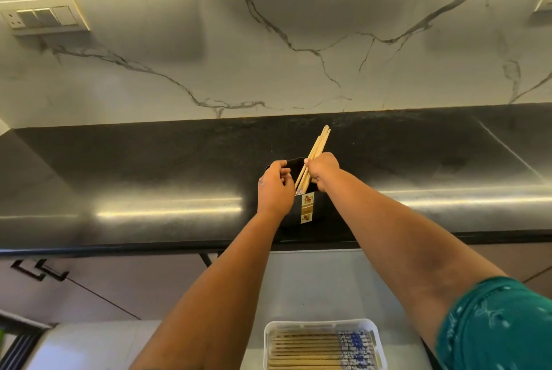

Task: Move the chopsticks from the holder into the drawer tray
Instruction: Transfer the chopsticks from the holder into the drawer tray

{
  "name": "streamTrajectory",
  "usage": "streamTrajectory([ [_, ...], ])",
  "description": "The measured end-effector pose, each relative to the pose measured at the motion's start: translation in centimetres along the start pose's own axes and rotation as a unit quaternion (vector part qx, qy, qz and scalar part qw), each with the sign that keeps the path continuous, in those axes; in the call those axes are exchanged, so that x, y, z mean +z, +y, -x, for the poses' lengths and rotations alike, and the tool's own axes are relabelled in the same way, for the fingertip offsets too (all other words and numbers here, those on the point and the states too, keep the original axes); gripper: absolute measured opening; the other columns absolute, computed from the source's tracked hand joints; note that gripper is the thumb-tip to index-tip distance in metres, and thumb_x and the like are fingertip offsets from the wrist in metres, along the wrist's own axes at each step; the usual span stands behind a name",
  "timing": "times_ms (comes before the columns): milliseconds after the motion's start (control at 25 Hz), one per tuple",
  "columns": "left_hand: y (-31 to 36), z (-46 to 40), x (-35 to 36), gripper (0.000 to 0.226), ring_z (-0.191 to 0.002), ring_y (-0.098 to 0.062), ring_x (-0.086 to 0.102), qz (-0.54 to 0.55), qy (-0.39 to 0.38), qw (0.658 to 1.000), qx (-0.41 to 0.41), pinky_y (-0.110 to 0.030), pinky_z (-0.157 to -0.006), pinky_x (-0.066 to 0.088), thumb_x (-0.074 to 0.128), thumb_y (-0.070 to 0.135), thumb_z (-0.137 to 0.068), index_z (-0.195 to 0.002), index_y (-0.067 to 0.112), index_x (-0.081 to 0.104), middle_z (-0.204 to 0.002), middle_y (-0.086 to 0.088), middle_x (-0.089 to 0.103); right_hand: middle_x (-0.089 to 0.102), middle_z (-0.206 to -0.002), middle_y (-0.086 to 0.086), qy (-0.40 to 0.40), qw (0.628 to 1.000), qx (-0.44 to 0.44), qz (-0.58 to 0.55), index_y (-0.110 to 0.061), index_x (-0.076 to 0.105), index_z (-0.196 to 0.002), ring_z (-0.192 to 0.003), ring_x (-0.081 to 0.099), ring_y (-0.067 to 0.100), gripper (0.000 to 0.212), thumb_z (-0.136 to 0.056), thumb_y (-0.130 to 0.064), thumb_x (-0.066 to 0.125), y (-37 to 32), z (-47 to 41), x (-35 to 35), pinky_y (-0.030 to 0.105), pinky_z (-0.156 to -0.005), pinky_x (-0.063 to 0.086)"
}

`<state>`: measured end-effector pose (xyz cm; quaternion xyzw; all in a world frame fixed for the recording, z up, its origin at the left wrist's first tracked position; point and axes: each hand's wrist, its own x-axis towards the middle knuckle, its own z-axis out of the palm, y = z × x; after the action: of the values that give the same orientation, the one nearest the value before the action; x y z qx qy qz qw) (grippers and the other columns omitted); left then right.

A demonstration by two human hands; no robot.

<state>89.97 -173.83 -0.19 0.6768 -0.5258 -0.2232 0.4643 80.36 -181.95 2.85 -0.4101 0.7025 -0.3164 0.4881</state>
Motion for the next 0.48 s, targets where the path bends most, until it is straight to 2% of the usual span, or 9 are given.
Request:
streamTrajectory([
  [120,0.5,0.3,0.0,0.034,-0.100,-0.008,0.059,0.009,-0.003,1.000,0.004,-0.014,-0.080,0.044,0.055,0.011,-0.090,-0.124,0.017,0.053,-0.108,0.001,0.063,0.065,-0.108,0.011,-0.007,0.999,-0.001,-0.043,-0.009,0.061,-0.117,-0.096,0.064,0.024,0.024,-0.094,-0.013,0.056,0.1,-0.1,-0.9,0.035,-0.078,0.055],
  [240,1.3,0.5,-0.1,0.035,-0.101,-0.009,0.059,0.027,0.000,1.000,-0.006,-0.019,-0.085,0.047,0.055,0.011,-0.091,-0.125,0.015,0.052,-0.111,-0.001,0.063,0.064,-0.107,0.010,-0.006,0.998,-0.029,-0.064,-0.013,0.060,-0.118,-0.095,0.064,0.021,0.024,-0.096,-0.014,0.051,0.0,0.3,-1.7,0.038,-0.087,0.055],
  [320,1.9,0.8,-0.3,0.037,-0.105,-0.011,0.059,0.031,0.000,0.999,-0.013,-0.027,-0.092,0.049,0.055,0.010,-0.091,-0.127,0.014,0.051,-0.114,-0.002,0.063,0.063,-0.112,0.009,-0.007,0.994,-0.095,-0.053,-0.015,0.059,-0.118,-0.100,0.063,0.021,0.024,-0.095,-0.012,0.052,-0.7,1.2,-2.5,0.039,-0.090,0.054],
  [400,3.0,1.3,-0.7,0.037,-0.108,-0.012,0.058,0.034,0.002,0.999,-0.005,-0.027,-0.093,0.048,0.057,0.012,-0.090,-0.127,0.014,0.051,-0.116,-0.001,0.062,0.063,-0.115,0.007,-0.019,0.981,-0.174,-0.080,-0.018,0.061,-0.111,-0.105,0.062,0.018,0.020,-0.095,-0.011,0.052,-1.8,3.4,-3.8,0.039,-0.094,0.052],
  [480,5.0,1.7,-1.2,0.035,-0.106,-0.009,0.057,0.030,0.002,0.999,0.041,-0.025,-0.091,0.046,0.059,0.024,-0.090,-0.125,0.016,0.053,-0.116,0.001,0.062,0.065,-0.114,0.002,-0.050,0.962,-0.238,-0.124,-0.022,0.061,-0.103,-0.107,0.063,0.013,0.016,-0.096,-0.012,0.051,-3.0,6.4,-5.3,0.038,-0.087,0.056],
])
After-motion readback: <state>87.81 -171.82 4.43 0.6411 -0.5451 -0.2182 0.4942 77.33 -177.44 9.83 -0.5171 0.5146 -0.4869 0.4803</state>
